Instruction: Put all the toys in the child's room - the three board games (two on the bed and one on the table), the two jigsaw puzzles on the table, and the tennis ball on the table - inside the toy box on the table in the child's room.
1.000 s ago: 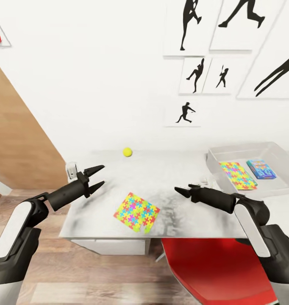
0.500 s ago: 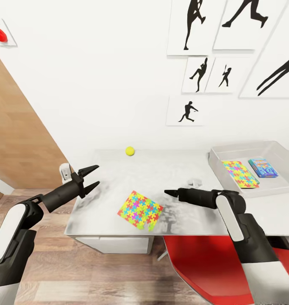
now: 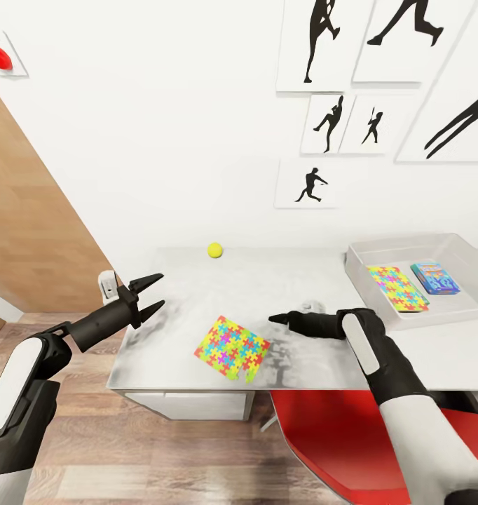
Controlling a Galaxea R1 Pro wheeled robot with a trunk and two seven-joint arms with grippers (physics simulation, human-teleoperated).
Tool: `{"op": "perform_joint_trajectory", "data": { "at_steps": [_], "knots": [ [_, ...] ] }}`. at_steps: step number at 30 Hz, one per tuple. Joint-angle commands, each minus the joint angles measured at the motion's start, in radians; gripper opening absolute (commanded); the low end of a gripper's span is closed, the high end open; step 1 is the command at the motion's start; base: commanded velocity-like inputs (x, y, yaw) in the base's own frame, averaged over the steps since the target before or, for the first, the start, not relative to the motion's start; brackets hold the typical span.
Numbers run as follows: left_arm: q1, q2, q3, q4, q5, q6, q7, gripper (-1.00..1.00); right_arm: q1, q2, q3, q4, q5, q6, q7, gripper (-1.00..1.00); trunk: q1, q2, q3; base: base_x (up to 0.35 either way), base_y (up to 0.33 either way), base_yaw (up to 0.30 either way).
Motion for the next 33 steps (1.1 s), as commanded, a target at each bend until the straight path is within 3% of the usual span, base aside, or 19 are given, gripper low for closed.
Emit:
{"op": "perform_joint_trajectory", "data": {
  "at_steps": [1, 12, 18, 33],
  "knots": [
    [-0.001, 0.0, 0.001, -0.001, 0.011, 0.003, 0.01, 1.0, -0.021, 0.001, 0.001, 0.048, 0.008, 0.002, 0.012, 1.0, 0.0, -0.002, -0.002, 0.0, 0.0, 0.0],
    [-0.001, 0.0, 0.001, -0.001, 0.011, 0.002, 0.012, 1.0, -0.055, 0.01, 0.003, 0.136, 0.007, 0.002, 0.01, 1.0, 0.0, -0.002, -0.002, 0.0, 0.0, 0.0],
    [-0.001, 0.0, 0.005, -0.001, 0.011, 0.002, 0.01, 1.0, -0.056, 0.049, 0.004, 0.143, 0.015, 0.002, 0.004, 1.0, 0.0, -0.002, -0.001, 0.0, 0.0, 0.052],
    [-0.001, 0.0, 0.006, -0.001, 0.011, 0.002, 0.01, 1.0, -0.056, 0.056, -0.002, 0.167, 0.013, 0.002, 0.004, 1.0, 0.0, -0.002, 0.002, 0.0, 0.0, 0.124]
  ]
}}
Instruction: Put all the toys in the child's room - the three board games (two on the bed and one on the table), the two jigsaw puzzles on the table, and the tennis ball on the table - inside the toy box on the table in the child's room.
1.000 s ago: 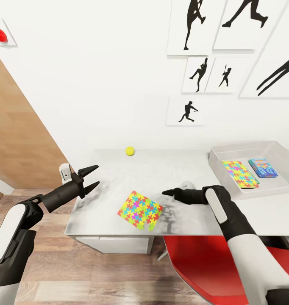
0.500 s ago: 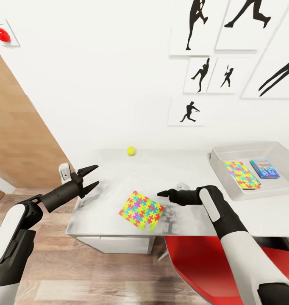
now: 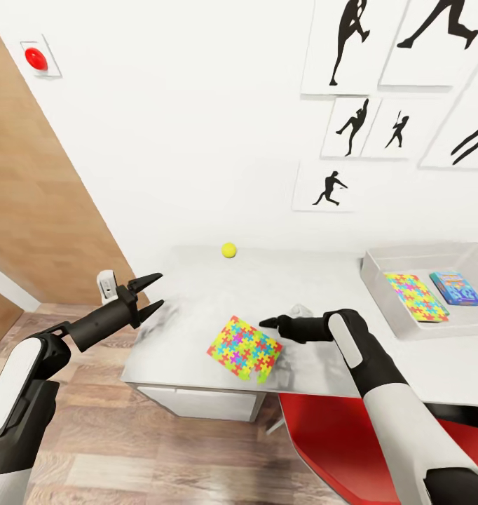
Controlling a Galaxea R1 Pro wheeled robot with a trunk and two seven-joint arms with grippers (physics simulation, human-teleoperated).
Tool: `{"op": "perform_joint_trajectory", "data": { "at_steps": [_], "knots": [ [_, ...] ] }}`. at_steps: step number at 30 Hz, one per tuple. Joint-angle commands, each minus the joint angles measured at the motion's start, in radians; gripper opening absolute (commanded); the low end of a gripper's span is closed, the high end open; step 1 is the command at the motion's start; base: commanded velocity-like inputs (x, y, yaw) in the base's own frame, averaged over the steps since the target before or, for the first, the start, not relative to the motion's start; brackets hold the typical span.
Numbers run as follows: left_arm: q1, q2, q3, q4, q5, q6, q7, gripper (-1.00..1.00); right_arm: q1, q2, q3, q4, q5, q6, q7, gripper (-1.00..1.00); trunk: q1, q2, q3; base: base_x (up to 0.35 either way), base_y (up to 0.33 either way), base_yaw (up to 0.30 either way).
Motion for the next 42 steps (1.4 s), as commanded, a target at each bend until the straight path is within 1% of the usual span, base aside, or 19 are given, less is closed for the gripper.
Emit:
{"op": "perform_joint_trajectory", "data": {
  "at_steps": [1, 5, 10, 11, 16, 28, 42],
  "knots": [
    [-0.001, 0.0, 0.001, -0.001, 0.01, 0.003, 0.01, 1.0, -0.001, -0.001, 0.001, 0.001, 0.011, 0.002, 0.01, 1.0, 0.001, -0.002, -0.002, 0.0, 0.0, 0.011],
    [-0.001, 0.0, 0.001, -0.001, 0.011, 0.003, 0.01, 1.0, -0.001, -0.001, 0.001, 0.014, 0.011, 0.002, 0.008, 1.0, 0.001, -0.002, -0.002, 0.0, 0.0, 0.005],
    [-0.001, 0.0, 0.001, -0.001, 0.011, 0.003, 0.01, 1.0, -0.015, 0.0, 0.0, 0.07, 0.011, 0.002, -0.001, 1.0, 0.001, -0.002, -0.002, 0.0, 0.0, 0.001],
    [-0.001, 0.0, 0.001, -0.001, 0.011, 0.003, 0.01, 1.0, -0.022, 0.0, 0.0, 0.092, 0.01, -0.011, -0.002, 1.0, 0.001, -0.002, -0.002, 0.0, 0.0, 0.0],
    [-0.001, -0.001, 0.001, -0.001, 0.011, 0.003, 0.01, 1.0, -0.033, 0.0, 0.0, 0.125, 0.008, -0.036, -0.003, 1.0, 0.001, -0.002, -0.001, 0.0, 0.0, 0.02],
    [-0.001, -0.001, 0.001, -0.001, 0.012, 0.003, 0.01, 1.0, -0.036, -0.001, -0.001, 0.134, 0.008, -0.042, -0.004, 1.0, 0.001, -0.002, 0.009, 0.0, 0.0, 0.169],
    [0.007, 0.0, 0.001, -0.001, 0.01, 0.002, 0.011, 1.0, -0.035, 0.0, 0.0, 0.135, 0.01, -0.042, -0.004, 1.0, 0.001, -0.002, 0.011, 0.0, 0.0, 0.031]
  ]
}}
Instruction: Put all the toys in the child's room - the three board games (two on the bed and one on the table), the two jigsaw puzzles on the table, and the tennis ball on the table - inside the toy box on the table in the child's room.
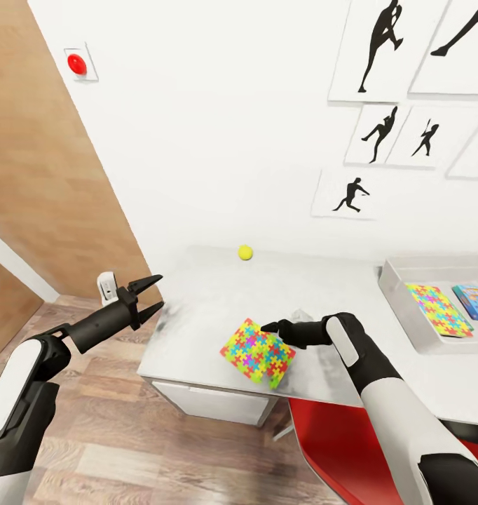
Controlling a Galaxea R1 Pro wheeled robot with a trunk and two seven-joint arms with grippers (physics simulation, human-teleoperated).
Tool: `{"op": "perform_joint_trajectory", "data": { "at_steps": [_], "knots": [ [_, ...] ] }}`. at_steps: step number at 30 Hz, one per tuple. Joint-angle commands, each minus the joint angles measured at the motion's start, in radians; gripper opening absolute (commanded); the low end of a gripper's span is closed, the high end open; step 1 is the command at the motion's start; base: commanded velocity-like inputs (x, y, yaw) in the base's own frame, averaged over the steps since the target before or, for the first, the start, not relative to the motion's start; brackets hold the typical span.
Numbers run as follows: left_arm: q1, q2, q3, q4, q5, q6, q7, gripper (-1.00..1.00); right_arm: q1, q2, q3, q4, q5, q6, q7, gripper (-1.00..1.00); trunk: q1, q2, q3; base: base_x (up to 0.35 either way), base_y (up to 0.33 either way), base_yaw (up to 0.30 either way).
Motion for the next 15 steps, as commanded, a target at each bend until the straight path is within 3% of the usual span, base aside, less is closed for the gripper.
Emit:
{"op": "perform_joint_trajectory", "data": {
  "at_steps": [1, 7, 15],
  "knots": [
    [-0.001, 0.0, 0.001, -0.001, 0.01, 0.003, 0.01, 1.0, -0.001, -0.001, 0.002, -0.001, 0.011, 0.002, 0.01, 1.0, 0.001, -0.002, -0.001, 0.0, 0.0, 0.168],
    [0.0, 0.0, 0.001, -0.001, 0.01, 0.003, 0.01, 1.0, 0.0, -0.001, 0.003, -0.001, 0.011, 0.003, 0.01, 1.0, 0.001, -0.002, 0.003, 0.0, 0.0, 0.196],
    [0.0, 0.0, 0.001, -0.001, 0.011, 0.004, 0.01, 1.0, 0.0, -0.001, 0.003, -0.001, 0.011, 0.003, 0.01, 1.0, 0.001, -0.002, 0.004, -0.082, 0.011, 0.029]
  ]
}}
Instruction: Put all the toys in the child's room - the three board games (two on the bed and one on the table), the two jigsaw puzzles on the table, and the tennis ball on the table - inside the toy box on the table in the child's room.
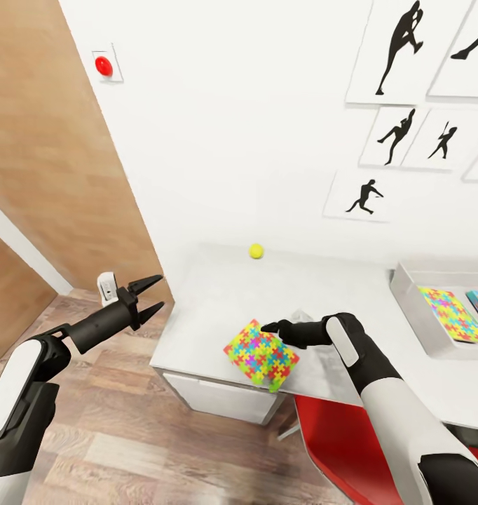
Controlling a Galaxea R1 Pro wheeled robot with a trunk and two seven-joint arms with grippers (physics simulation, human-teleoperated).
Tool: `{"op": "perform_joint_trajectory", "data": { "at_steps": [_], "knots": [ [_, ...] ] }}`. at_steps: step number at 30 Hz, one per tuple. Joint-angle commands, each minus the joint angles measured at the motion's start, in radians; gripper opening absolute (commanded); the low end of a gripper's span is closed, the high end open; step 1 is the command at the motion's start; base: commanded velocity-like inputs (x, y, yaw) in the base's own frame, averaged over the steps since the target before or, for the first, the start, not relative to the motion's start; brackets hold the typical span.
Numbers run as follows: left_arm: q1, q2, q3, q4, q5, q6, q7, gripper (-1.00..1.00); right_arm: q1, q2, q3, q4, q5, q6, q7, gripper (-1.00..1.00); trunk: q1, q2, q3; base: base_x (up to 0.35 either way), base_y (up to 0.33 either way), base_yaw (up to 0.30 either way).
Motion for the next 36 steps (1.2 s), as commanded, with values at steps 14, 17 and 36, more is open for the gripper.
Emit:
{"op": "perform_joint_trajectory", "data": {
  "at_steps": [14, 17, 36],
  "knots": [
    [-0.001, 0.0, 0.002, -0.001, 0.011, 0.002, 0.008, 1.0, -0.001, -0.001, 0.002, 0.0, 0.012, 0.001, 0.011, 1.0, 0.0, -0.002, 0.003, -0.064, 0.023, 0.092],
    [-0.001, 0.0, 0.002, -0.001, 0.011, 0.002, 0.008, 1.0, -0.001, -0.001, 0.002, 0.0, 0.012, 0.001, 0.011, 1.0, 0.0, -0.002, 0.003, -0.001, 0.0, 0.014],
    [-0.001, 0.0, 0.002, -0.001, 0.012, 0.002, 0.004, 1.0, -0.001, -0.001, 0.002, 0.0, 0.01, 0.002, 0.012, 1.0, 0.0, -0.002, 0.003, -0.053, 0.0, 0.078]
  ]
}}
